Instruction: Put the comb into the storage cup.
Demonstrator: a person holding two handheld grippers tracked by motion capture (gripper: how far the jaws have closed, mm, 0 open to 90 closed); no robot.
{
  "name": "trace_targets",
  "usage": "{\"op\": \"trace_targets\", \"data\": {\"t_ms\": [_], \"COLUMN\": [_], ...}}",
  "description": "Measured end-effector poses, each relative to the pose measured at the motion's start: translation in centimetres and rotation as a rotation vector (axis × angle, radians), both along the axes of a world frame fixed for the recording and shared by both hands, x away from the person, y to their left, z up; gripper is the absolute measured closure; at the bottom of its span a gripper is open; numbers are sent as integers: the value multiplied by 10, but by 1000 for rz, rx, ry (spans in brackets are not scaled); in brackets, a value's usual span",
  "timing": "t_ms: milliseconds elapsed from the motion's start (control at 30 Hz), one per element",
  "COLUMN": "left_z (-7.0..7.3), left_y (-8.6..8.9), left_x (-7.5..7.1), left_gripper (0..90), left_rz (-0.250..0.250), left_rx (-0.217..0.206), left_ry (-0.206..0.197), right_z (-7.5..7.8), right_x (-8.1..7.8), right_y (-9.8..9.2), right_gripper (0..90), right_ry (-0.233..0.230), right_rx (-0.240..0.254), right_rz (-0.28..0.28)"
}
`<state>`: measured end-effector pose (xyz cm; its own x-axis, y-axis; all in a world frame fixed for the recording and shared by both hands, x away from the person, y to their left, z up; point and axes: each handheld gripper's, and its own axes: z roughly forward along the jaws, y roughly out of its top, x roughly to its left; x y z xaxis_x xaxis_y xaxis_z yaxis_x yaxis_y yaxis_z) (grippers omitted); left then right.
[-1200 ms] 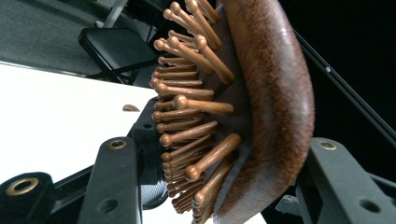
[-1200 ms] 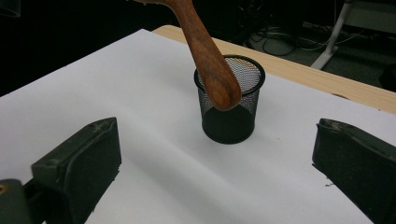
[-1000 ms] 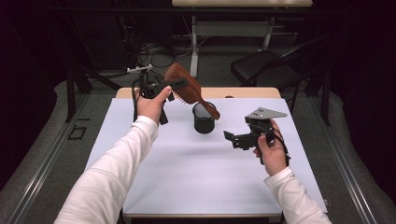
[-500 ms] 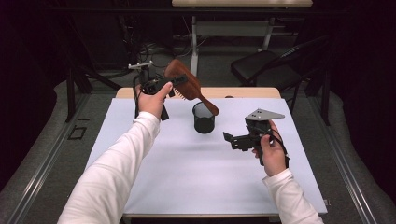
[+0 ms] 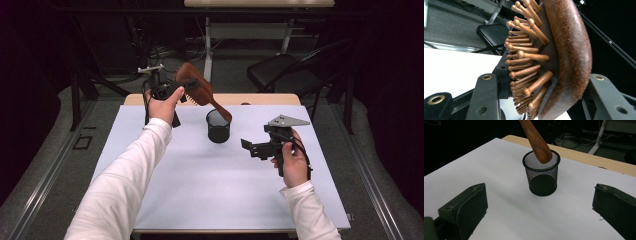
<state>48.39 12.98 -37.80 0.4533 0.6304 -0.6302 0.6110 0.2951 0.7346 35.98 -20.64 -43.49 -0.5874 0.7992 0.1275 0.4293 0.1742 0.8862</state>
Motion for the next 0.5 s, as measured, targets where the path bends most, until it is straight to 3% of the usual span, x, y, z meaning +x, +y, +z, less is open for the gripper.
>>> {"op": "trace_targets", "data": {"t_ms": [500], "left_z": [3], "left_y": [-9], "left_x": [5], "left_gripper": [501], "left_rz": [30], "left_rx": [51], "left_ry": [-26], "right_z": [-3], "right_x": [-3], "right_y": [-2], "right_gripper": [0], "right_ry": [-5], "right_rx": [2], "right_rz": [10]}}
